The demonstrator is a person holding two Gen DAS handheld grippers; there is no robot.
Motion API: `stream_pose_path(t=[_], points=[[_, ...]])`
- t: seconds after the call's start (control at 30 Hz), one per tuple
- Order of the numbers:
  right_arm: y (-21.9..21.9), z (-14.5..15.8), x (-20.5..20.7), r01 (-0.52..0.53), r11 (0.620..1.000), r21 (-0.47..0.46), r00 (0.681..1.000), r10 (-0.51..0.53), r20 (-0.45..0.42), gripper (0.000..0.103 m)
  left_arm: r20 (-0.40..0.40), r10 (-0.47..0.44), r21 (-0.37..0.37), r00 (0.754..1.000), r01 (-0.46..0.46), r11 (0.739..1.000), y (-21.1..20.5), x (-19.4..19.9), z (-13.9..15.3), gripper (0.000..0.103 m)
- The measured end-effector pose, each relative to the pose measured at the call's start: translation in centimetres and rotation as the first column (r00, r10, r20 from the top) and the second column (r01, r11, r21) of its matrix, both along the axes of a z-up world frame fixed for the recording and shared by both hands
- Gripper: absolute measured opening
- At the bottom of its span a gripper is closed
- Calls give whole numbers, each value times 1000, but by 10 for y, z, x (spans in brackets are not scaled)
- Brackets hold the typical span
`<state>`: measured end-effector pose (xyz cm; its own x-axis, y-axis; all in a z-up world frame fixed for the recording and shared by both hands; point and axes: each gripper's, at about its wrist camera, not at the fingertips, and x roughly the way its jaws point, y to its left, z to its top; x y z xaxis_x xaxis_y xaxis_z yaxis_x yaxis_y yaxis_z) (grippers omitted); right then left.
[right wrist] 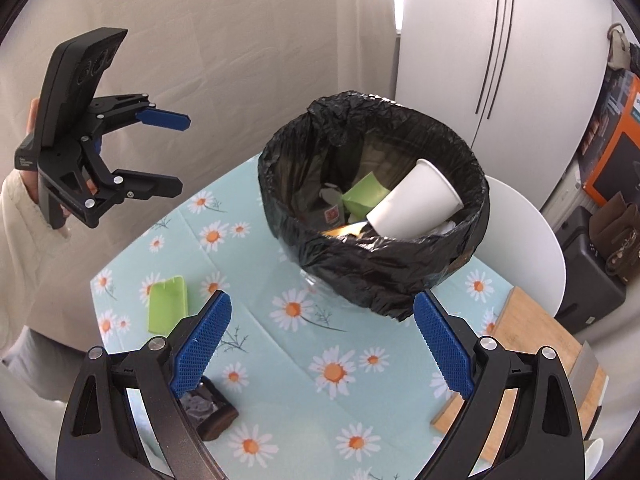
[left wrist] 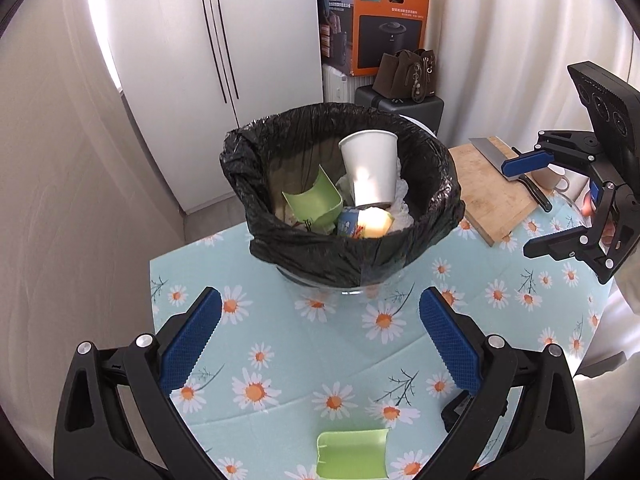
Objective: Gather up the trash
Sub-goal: 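Grasp the black wrapped item with the right tool while the left tool grasps the green tray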
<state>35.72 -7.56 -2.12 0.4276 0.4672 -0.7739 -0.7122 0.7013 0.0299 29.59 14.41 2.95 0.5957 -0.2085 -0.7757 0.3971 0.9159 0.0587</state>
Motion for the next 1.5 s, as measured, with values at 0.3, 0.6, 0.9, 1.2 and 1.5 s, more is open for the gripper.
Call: stream_pose_path(t=[0.3,0.6,0.9,1.2,1.5], points=[[11,-25,-37,-69,998,-9,997,68,-47,88,-15,88,-2,996,-88,996,6,-53,-14,97],[19,-43,-65,-74,997,-25,994,71,-82,88,-29,137,-45,990,-138,989,16,-77,-37,97],[40,-71,-83,28,999,-39,987,-33,-159,88,-103,98,-40,990,-102,994,26,-87,-86,97],[57,-109,-99,187,982,-38,952,-191,-241,88,-179,68,-32,981,-75,997,38,-89,-134,97],[70,-149,-113,322,944,-74,897,-329,-296,89,-243,-6,-9,970,4,1000,27,-85,-172,97]])
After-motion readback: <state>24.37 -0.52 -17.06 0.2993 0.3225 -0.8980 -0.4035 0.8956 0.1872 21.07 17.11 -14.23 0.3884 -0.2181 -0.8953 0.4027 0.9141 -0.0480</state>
